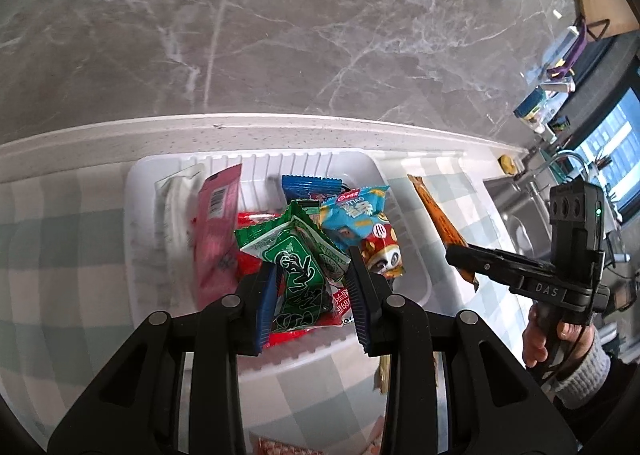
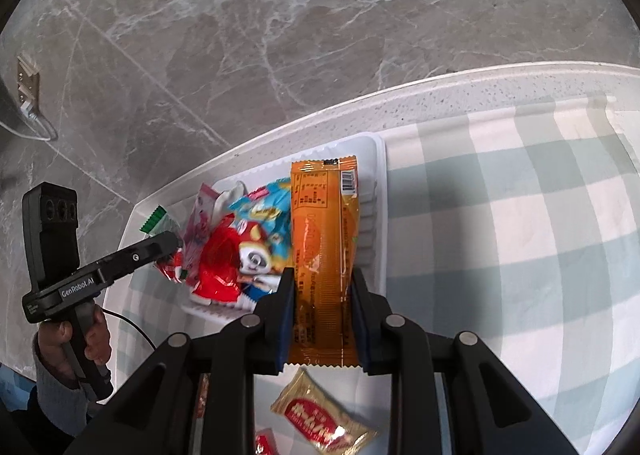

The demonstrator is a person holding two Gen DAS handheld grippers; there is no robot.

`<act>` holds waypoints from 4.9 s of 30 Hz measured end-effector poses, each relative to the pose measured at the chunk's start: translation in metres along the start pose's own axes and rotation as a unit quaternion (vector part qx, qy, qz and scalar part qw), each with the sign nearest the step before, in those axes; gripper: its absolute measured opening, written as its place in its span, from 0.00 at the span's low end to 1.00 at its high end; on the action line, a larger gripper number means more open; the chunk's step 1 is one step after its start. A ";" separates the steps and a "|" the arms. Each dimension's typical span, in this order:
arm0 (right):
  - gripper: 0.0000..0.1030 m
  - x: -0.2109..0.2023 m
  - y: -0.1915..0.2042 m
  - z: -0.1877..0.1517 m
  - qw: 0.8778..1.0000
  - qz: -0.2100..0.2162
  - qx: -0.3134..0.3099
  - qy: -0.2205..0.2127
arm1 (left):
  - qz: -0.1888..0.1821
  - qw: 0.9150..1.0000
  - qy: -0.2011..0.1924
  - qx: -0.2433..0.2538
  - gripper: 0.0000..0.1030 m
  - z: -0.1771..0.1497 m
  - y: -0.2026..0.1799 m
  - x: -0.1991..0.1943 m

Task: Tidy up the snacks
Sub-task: 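Carry the green bag and orange stick pack into the tray and open both tools, then move both tools back over the remaining snacks on the table, then grasp the red-white candy packet with the left tool while the right tool holds a white sachet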

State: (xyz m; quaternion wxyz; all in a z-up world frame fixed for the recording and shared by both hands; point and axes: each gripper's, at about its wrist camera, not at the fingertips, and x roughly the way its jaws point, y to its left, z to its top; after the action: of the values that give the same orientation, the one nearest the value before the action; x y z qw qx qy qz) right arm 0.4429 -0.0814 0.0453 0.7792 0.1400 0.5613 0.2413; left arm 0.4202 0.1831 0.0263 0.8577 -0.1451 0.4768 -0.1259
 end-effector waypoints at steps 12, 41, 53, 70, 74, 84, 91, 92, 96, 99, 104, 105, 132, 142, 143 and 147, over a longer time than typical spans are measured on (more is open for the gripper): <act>0.27 0.035 -0.011 0.030 1.000 0.005 0.009 0.012 | 0.007 1.000 0.019 0.002 0.29 0.022 0.000 0.043; 0.41 0.003 -0.003 0.004 1.000 -0.003 -0.009 -0.005 | 0.038 0.999 -0.002 0.018 0.40 0.004 -0.021 0.026; 0.44 -0.021 0.019 -0.047 0.999 -0.015 -0.033 0.004 | 0.042 0.999 -0.006 0.006 0.40 -0.046 -0.028 -0.017; 0.46 -0.036 0.054 -0.110 0.993 -0.044 -0.108 0.025 | 0.052 0.996 0.030 -0.063 0.42 -0.159 -0.005 -0.048; 0.46 -0.040 0.060 -0.126 0.990 -0.051 -0.124 0.030 | 0.051 0.996 0.040 -0.056 0.42 -0.180 -0.007 -0.050; 0.48 -0.061 0.064 -0.175 0.988 -0.052 -0.137 0.043 | 0.018 0.993 0.081 0.082 0.42 -0.212 -0.066 -0.039; 0.49 -0.075 0.073 -0.221 0.980 -0.038 -0.181 0.072 | -0.001 0.978 0.122 0.170 0.43 -0.227 -0.098 -0.017; 0.49 -0.076 0.076 -0.230 0.977 -0.036 -0.193 0.079 | -0.001 0.975 0.127 0.183 0.43 -0.230 -0.102 -0.014; 0.50 -0.077 0.084 -0.257 0.967 -0.028 -0.232 0.101 | 0.008 0.965 0.142 0.218 0.43 -0.235 -0.110 -0.003; 0.53 -0.077 0.093 -0.274 0.956 -0.028 -0.268 0.115 | 0.018 0.960 0.149 0.237 0.43 -0.236 -0.112 0.006; 0.53 -0.074 0.105 -0.297 0.936 -0.038 -0.325 0.134 | 0.025 0.953 0.152 0.261 0.44 -0.235 -0.118 0.013; 0.53 -0.073 0.106 -0.300 0.933 -0.039 -0.331 0.137 | 0.026 0.952 0.153 0.264 0.44 -0.234 -0.120 0.015; 0.33 -0.056 0.101 -0.302 0.934 -0.028 -0.312 0.170 | 0.020 0.938 0.159 0.307 0.45 -0.237 -0.128 0.028; 0.27 -0.062 0.082 -0.289 0.955 -0.015 -0.247 0.161 | 0.008 0.948 0.151 0.281 0.31 -0.229 -0.121 0.027; 0.27 -0.062 0.080 -0.288 0.958 -0.012 -0.240 0.159 | 0.008 0.948 0.151 0.281 0.31 -0.230 -0.121 0.027; 0.27 -0.068 0.073 -0.281 0.968 0.008 -0.203 0.149 | 0.001 0.954 0.144 0.264 0.30 -0.228 -0.118 0.025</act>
State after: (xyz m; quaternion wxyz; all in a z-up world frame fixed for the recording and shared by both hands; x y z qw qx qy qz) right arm 0.1450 -0.0711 0.0427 0.6967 -0.0540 0.6097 0.3742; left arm 0.2290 0.0354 -0.0638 0.7876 0.1062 0.5457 -0.2659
